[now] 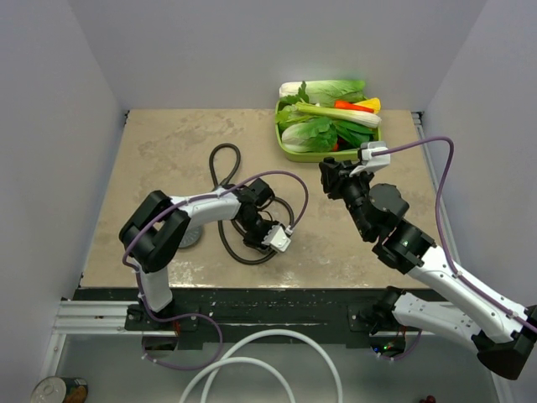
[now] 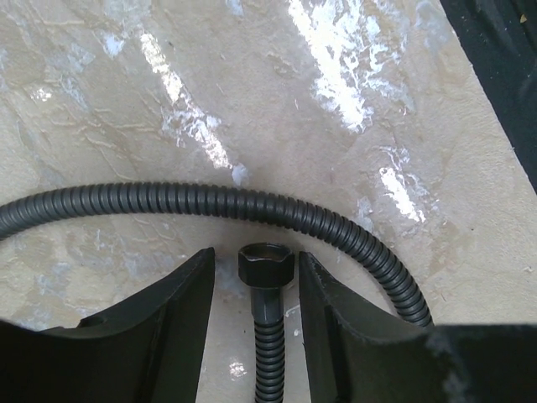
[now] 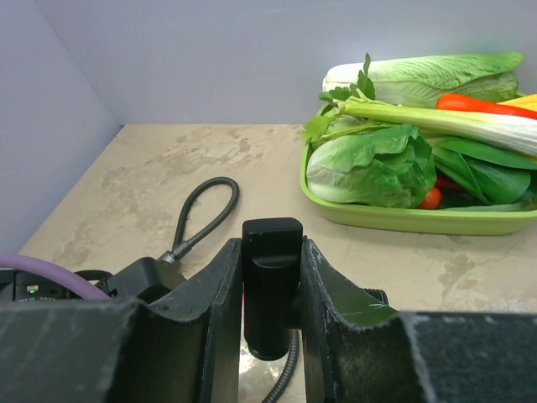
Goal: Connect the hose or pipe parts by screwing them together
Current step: Pick up the pipeline from the center of the board, then install the adaptor on the pipeline.
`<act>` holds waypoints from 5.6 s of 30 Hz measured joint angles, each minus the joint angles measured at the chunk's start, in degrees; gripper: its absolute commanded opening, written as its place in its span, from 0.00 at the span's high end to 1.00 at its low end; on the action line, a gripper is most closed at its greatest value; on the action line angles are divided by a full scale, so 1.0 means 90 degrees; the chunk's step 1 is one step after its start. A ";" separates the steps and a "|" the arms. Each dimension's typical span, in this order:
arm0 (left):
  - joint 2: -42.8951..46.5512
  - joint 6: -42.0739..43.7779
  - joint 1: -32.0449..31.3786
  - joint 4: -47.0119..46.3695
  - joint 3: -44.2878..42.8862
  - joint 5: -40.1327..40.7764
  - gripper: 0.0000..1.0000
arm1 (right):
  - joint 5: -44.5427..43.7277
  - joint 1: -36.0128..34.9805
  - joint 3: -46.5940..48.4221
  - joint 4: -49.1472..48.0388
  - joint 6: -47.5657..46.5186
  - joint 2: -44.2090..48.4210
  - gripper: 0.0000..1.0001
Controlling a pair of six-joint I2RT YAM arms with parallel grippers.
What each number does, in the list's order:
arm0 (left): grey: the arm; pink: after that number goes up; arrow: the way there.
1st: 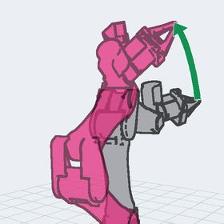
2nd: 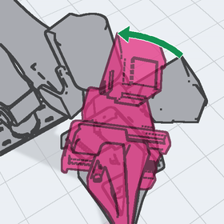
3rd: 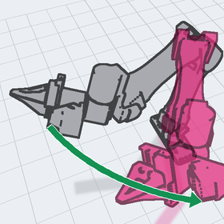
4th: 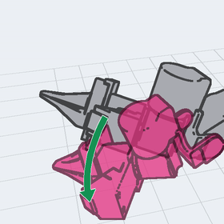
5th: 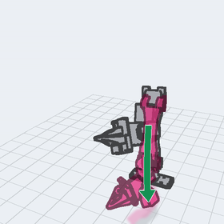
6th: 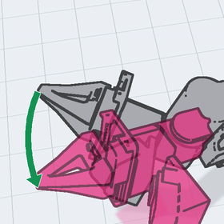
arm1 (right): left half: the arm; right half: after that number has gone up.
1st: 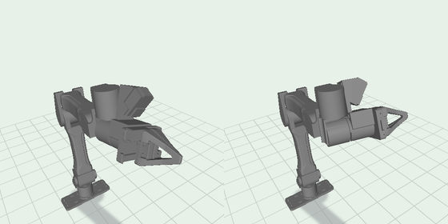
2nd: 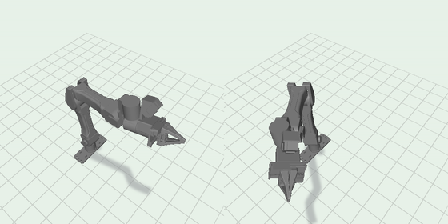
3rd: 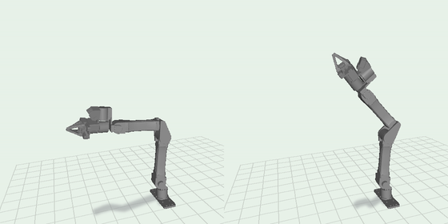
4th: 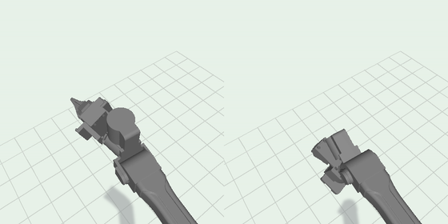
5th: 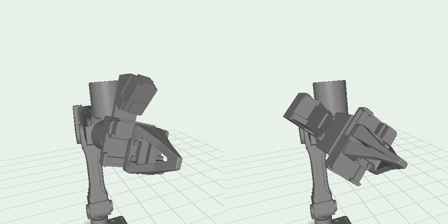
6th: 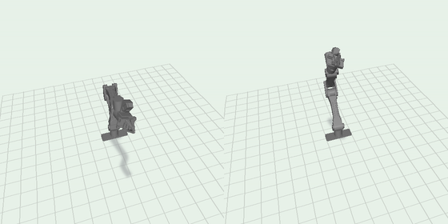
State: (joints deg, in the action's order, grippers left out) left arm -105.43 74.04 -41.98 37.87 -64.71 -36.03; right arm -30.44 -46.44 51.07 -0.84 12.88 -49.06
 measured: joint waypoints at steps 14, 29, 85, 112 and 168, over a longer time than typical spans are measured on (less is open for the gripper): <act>0.0194 0.0044 -0.0063 -0.0197 0.0301 -0.0027 0.45 | 0.0000 0.0039 0.0000 0.0000 0.0000 0.0000 1.00; 0.0299 -0.0005 -0.0104 -0.0221 0.0442 0.0027 0.70 | 0.0005 0.0044 0.0000 0.0017 0.0104 0.0066 1.00; 0.5974 -1.3471 0.2407 -1.2237 0.3368 -0.2038 1.00 | 0.7512 0.0073 0.1566 -0.5561 0.1695 -0.2283 1.00; 0.6164 -1.3831 0.2412 -1.2432 0.3606 -0.1746 1.00 | 0.9503 0.0090 0.2837 -0.8172 0.5984 -0.4923 1.00; 0.6113 -1.3986 0.2552 -1.2055 0.3531 -0.1802 1.00 | 0.8128 -0.0313 0.1032 -0.8641 0.2215 -0.3888 1.00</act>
State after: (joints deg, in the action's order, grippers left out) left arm -50.41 -51.83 -19.00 -70.63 -32.93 -52.25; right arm 42.72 -49.25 60.36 -78.61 32.82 -84.05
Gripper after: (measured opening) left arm 0.329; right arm 0.291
